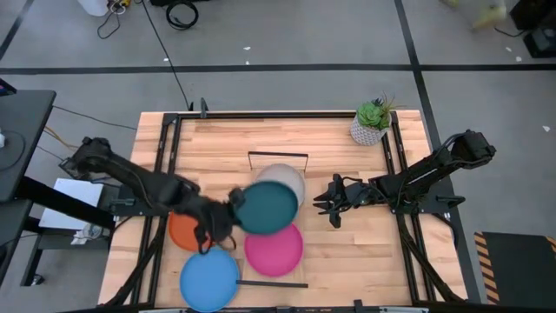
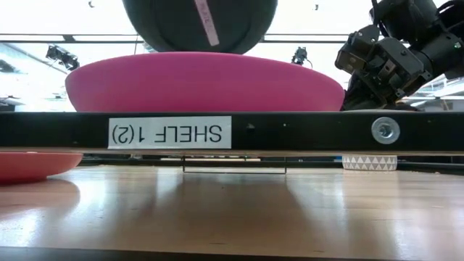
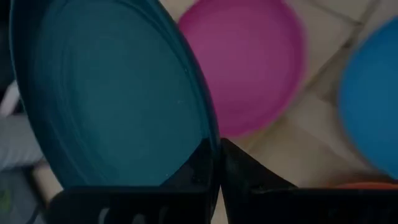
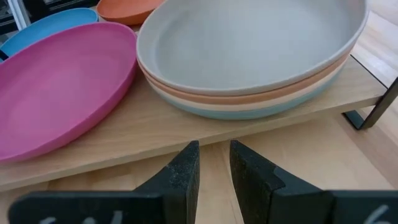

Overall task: Place and stack plates onto a shelf
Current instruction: Stack the dark blue plate on top of the pink plate on the shelf

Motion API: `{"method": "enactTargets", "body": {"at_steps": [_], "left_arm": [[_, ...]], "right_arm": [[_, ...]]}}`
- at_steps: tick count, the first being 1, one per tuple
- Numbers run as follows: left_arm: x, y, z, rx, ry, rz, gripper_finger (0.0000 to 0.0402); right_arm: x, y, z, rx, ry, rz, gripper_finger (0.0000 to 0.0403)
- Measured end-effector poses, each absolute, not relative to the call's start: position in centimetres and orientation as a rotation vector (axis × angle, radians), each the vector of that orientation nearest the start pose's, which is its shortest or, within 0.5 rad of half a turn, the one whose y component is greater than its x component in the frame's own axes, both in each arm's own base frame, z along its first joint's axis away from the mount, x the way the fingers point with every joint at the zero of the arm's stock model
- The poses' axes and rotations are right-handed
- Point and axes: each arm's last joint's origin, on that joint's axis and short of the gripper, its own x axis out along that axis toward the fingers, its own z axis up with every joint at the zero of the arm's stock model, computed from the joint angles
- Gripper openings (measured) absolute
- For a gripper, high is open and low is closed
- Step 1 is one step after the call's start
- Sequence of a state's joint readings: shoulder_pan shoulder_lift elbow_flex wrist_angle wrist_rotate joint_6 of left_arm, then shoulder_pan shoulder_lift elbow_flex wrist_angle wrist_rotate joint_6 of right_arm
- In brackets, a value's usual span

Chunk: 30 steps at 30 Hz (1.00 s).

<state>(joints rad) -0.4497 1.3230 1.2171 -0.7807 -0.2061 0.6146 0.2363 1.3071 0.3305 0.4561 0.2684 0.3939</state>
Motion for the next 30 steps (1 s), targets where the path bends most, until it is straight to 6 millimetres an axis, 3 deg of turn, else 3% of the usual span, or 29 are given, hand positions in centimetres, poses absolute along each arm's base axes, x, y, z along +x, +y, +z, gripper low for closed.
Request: {"method": "enactTargets", "body": {"at_steps": [6, 16, 23, 30], "left_arm": [[24.9, -14.4, 29.3, 0.998, 0.79, -0.627, 0.0018], [26.1, -16.5, 25.7, 1.055, 0.893, -0.687, 0.0018], [27.3, -17.2, 23.8, 0.993, 0.949, -0.651, 0.0039], [28.2, -18.3, 24.0, 0.832, 0.851, -0.643, 0.0078]], "right_arm": [[21.7, 4.4, 14.2, 0.254, 0.482, -0.129, 0.0094], [21.7, 4.4, 14.3, 0.256, 0.475, -0.128, 0.0094], [21.7, 4.4, 14.3, 0.256, 0.475, -0.129, 0.0094], [21.7, 4.4, 14.3, 0.256, 0.475, -0.129, 0.0094]]}}
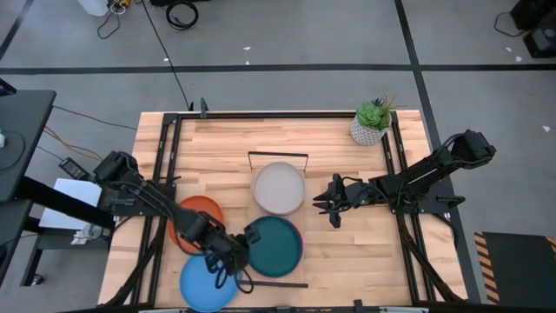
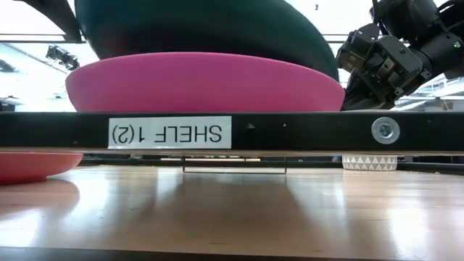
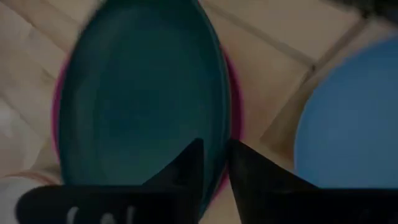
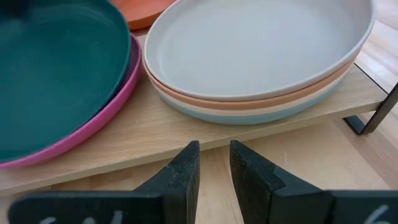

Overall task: Place and stack plates onto a shelf
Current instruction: Stack the dark blue plate on top of the pink plate on the shelf, then stack the orange plate on top of the dark blue plate on the shelf

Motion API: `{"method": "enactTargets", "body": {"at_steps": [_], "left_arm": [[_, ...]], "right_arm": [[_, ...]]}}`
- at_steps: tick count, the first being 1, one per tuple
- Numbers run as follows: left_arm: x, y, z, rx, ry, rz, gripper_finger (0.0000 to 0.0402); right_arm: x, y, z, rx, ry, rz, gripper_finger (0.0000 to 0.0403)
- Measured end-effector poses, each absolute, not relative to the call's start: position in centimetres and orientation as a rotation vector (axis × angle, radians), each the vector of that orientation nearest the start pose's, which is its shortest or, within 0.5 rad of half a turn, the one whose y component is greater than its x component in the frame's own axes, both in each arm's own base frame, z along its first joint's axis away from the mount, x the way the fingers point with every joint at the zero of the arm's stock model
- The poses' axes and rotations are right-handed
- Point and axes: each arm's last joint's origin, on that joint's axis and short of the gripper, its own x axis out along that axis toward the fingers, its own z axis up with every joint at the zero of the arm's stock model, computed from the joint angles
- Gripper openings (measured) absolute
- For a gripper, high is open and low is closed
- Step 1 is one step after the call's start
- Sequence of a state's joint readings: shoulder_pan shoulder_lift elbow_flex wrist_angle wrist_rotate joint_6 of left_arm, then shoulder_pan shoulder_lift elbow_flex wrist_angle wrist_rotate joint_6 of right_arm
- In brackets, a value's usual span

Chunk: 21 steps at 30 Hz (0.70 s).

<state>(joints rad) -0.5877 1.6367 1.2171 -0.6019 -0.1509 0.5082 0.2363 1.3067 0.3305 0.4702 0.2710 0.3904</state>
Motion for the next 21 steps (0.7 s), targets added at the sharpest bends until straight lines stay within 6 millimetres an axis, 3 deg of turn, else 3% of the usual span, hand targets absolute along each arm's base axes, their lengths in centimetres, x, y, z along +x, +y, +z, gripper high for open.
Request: {"method": "enactTargets", "body": {"at_steps": [10, 21], "left_arm": [[27.9, -18.7, 24.4, 0.67, 0.861, -0.606, 0.0125], [24.9, -17.0, 23.0, 0.476, 1.29, -0.414, 0.0108]], "right_arm": [[21.7, 4.4, 14.3, 0.255, 0.475, -0.129, 0.0094], [21.7, 4.4, 14.2, 0.254, 0.477, -0.129, 0.0094]]}}
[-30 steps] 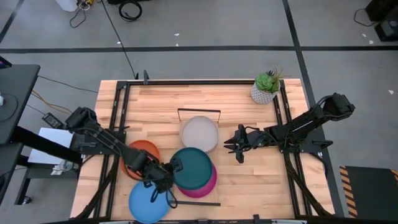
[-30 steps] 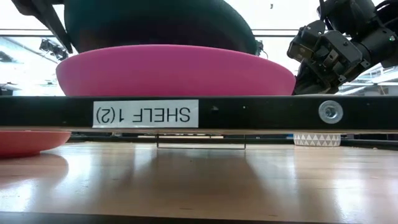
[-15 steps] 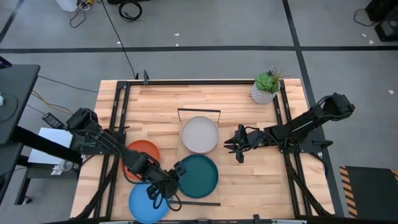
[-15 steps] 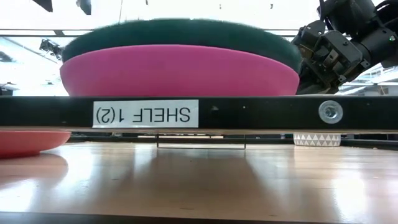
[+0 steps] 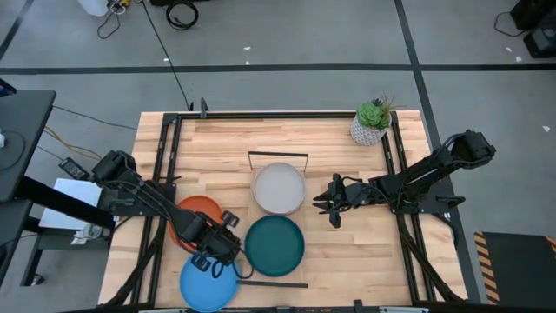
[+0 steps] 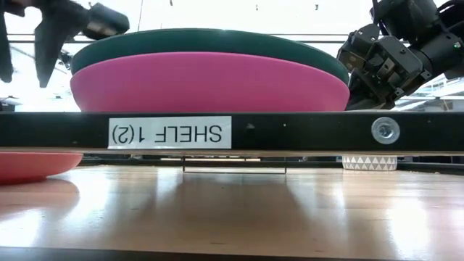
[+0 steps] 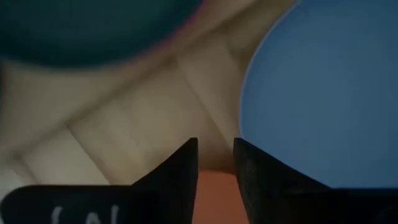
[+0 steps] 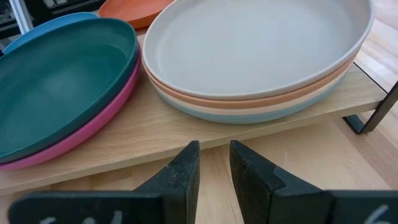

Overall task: Place and stack plates onto a shelf
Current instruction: Stack the orange plate on top of the dark blue plate on the shelf

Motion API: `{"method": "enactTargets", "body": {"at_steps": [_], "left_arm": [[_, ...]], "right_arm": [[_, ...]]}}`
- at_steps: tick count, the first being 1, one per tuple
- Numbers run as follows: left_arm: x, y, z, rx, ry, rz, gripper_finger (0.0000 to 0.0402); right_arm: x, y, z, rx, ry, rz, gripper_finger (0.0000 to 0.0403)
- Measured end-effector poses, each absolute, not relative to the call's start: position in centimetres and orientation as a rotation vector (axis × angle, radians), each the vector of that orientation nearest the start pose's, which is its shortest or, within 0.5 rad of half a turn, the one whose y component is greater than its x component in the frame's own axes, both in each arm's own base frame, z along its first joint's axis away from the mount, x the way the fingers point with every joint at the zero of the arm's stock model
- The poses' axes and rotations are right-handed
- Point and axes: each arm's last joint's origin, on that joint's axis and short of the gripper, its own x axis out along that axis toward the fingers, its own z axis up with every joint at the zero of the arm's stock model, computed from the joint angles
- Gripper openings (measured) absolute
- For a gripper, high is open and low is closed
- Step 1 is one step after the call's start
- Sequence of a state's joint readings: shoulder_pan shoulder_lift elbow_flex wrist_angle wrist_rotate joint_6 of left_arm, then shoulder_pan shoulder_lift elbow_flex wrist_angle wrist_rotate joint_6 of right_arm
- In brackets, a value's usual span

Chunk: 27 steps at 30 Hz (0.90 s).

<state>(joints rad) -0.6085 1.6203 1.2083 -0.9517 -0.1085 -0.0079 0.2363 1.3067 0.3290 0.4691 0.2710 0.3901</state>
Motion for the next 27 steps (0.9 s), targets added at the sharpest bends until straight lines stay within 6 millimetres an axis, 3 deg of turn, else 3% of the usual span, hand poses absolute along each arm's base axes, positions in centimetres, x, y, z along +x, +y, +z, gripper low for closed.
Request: {"method": "enactTargets", "body": {"at_steps": [10, 21, 27], "left_arm": [[22.6, -15.2, 18.3, 0.174, 1.419, 0.078, 0.0084], [23.3, -13.9, 18.0, -0.188, 1.344, 0.428, 0.0111], [23.7, -13.7, 18.0, -0.39, 1.368, 0.493, 0.0137]], "right_arm": [[21.7, 4.4, 14.2, 0.255, 0.477, -0.128, 0.0094], [21.7, 4.4, 14.3, 0.256, 0.471, -0.127, 0.0094], [21.7, 4.4, 14.3, 0.256, 0.471, -0.127, 0.0094]]}}
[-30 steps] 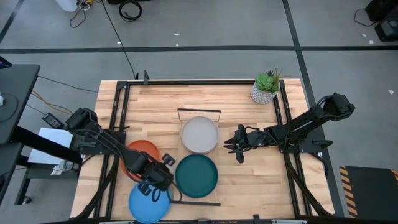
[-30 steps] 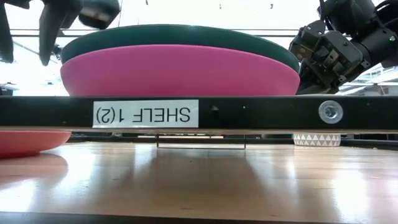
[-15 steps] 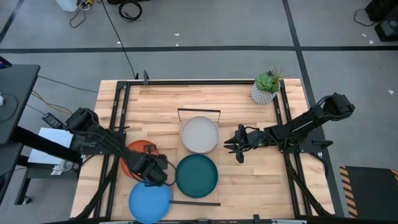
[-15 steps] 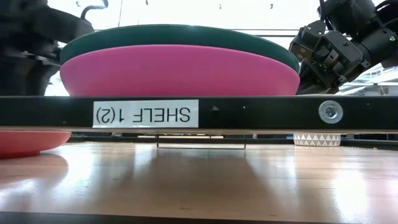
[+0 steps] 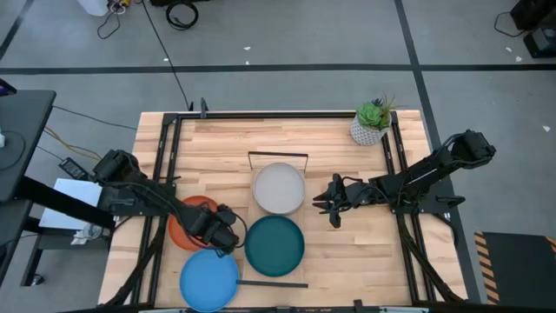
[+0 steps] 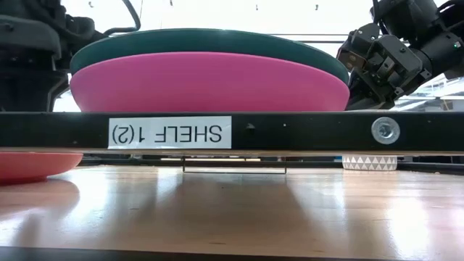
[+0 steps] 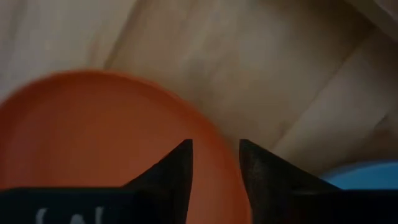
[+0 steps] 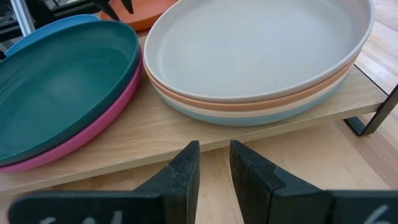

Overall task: Place and stack plates onto a shelf
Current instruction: Stack the orange plate on top of the dark blue plate on the shelf

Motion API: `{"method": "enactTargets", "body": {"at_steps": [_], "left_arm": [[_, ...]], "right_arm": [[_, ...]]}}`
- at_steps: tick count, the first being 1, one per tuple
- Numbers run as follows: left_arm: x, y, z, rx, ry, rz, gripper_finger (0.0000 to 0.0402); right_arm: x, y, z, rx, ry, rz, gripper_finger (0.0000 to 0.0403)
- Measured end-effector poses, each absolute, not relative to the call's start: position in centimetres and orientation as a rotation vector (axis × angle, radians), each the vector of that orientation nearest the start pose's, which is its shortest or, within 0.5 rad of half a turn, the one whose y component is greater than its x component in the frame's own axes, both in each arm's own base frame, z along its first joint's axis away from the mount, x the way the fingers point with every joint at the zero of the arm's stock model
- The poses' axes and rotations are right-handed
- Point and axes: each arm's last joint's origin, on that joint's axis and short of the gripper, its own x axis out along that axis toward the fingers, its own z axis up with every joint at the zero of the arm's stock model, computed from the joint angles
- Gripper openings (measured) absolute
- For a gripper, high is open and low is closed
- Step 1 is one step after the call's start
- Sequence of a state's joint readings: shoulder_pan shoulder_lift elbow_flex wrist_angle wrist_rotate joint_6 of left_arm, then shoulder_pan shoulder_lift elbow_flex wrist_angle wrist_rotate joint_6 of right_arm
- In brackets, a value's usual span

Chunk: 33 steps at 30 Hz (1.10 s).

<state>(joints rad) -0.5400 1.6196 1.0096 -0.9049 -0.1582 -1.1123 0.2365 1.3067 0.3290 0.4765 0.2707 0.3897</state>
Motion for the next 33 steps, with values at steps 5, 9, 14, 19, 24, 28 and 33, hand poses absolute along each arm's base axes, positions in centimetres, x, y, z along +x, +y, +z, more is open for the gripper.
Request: {"method": "enactTargets", "body": {"at_steps": [5, 9, 14, 19, 24, 28, 33], "left_arm": [[23.9, -14.0, 17.4, -0.443, 1.4, 0.499, 0.0148], [24.2, -14.2, 16.1, -0.419, 1.454, 0.51, 0.0148], [24.3, -14.1, 15.4, -0.391, 1.477, 0.512, 0.0116], [24.7, -13.7, 16.8, -0.358, 1.482, 0.531, 0.0019], [25.4, -13.7, 20.3, -0.245, 1.478, 0.58, 0.0014], [25.9, -14.1, 24.7, -0.144, 1.459, 0.55, 0.0014], [26.3, -16.6, 29.5, 0.067, 1.397, 0.18, 0.0014]], "right_arm": [[21.7, 4.4, 14.3, 0.256, 0.47, -0.127, 0.0094], [21.7, 4.4, 14.3, 0.256, 0.47, -0.127, 0.0094], [21.7, 4.4, 14.3, 0.252, 0.469, -0.126, 0.0094], [21.7, 4.4, 14.3, 0.25, 0.467, -0.125, 0.0094], [21.8, 4.4, 14.4, 0.251, 0.462, -0.124, 0.0094], [21.8, 4.4, 14.4, 0.248, 0.463, -0.123, 0.0094], [21.8, 4.4, 14.4, 0.243, 0.463, -0.122, 0.0094]]}}
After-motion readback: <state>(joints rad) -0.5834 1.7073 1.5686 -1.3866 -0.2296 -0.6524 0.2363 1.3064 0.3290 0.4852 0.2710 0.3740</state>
